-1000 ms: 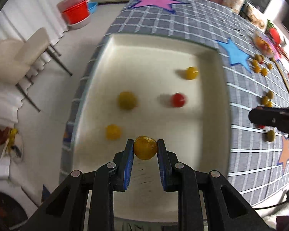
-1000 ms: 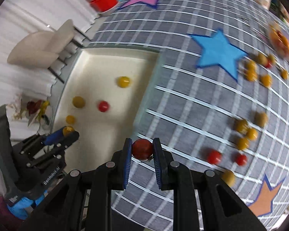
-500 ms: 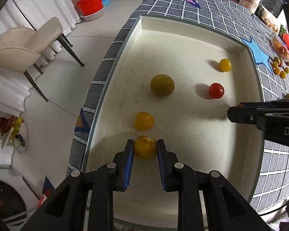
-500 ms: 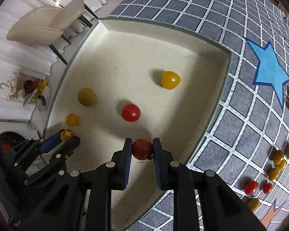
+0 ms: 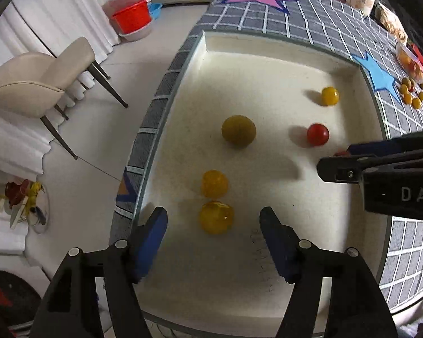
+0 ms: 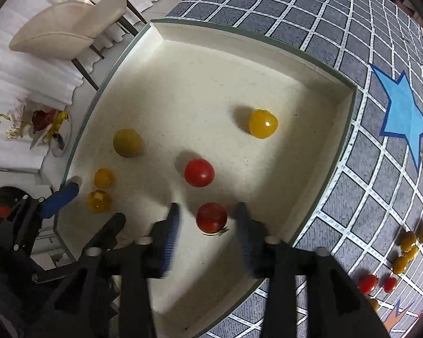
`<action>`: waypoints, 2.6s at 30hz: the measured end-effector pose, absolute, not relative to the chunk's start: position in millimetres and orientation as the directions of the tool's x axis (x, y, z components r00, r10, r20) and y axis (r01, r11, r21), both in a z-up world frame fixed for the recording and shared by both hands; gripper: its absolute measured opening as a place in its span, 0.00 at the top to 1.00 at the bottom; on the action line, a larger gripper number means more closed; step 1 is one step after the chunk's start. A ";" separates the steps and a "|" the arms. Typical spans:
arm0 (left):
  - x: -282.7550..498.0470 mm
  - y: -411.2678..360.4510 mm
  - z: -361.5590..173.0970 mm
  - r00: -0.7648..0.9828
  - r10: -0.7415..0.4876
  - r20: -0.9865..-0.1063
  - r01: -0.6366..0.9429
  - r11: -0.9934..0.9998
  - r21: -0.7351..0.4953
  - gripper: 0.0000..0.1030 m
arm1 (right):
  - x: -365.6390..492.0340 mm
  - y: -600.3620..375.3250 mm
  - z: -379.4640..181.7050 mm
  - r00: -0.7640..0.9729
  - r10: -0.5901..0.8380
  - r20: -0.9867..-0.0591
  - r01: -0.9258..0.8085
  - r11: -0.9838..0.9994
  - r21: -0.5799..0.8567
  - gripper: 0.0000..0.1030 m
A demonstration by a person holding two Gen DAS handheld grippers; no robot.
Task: Organize fruits
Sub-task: 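Carry both tomatoes into the white tray and open both tools, then move both open tools back over the remaining tomatoes, then grasp a red tomato with the left tool while the right tool grasps an olive-brown fruit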
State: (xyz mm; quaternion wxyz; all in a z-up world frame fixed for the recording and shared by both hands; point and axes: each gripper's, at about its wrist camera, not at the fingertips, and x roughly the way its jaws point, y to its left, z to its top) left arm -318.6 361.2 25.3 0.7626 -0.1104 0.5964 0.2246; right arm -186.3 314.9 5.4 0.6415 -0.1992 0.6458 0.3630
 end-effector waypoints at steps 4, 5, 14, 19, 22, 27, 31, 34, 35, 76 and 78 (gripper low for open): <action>-319.8 359.9 26.4 0.177 0.201 -0.964 -0.474 0.875 0.095 0.33 | -181.6 311.6 8.0 -0.112 0.233 -0.966 -0.706 0.665 0.242 0.26; -319.9 359.6 27.0 0.176 0.203 -0.963 -0.473 0.876 0.098 0.33 | -180.7 310.9 10.8 -0.121 0.250 -0.961 -0.703 0.662 0.261 0.22; -308.4 345.3 40.9 0.172 0.204 -0.964 -0.427 0.897 0.114 0.33 | -158.1 282.6 47.4 -0.053 0.319 -0.946 -0.631 0.724 0.280 0.18; -290.2 324.1 57.8 0.211 0.191 -0.959 -0.370 0.923 0.102 0.33 | -135.6 232.2 57.1 -0.009 0.302 -0.953 -0.548 0.796 0.258 0.18; -275.7 308.5 68.7 0.243 0.178 -0.954 -0.324 0.942 0.093 0.33 | -128.9 199.9 57.6 0.006 0.281 -0.960 -0.501 0.832 0.240 0.18; -249.6 273.5 82.6 0.299 0.138 -0.944 -0.221 0.973 0.072 0.33 | -119.5 136.0 50.9 0.023 0.226 -0.974 -0.398 0.896 0.198 0.18; -230.0 242.9 83.7 0.318 0.093 -0.943 -0.127 0.990 0.055 0.33 | -109.7 89.0 44.1 0.031 0.190 -0.981 -0.304 0.937 0.172 0.18; -217.7 218.6 75.8 0.311 0.058 -0.949 -0.064 0.997 0.040 0.33 | -102.0 67.6 40.1 0.036 0.175 -0.984 -0.251 0.955 0.161 0.18; -214.6 211.2 72.0 0.304 0.048 -0.952 -0.046 0.998 0.036 0.33 | -99.4 61.8 39.5 0.038 0.173 -0.984 -0.238 0.958 0.159 0.18; -163.4 129.6 13.6 0.226 -0.003 -0.974 -0.032 0.999 -0.010 0.65 | -24.4 92.4 13.5 0.088 0.239 -0.967 -0.321 0.926 0.200 0.73; -163.2 125.8 17.2 0.222 -0.020 -0.975 -0.033 0.999 -0.028 0.79 | -24.8 90.2 13.6 0.084 0.246 -0.965 -0.315 0.926 0.209 0.73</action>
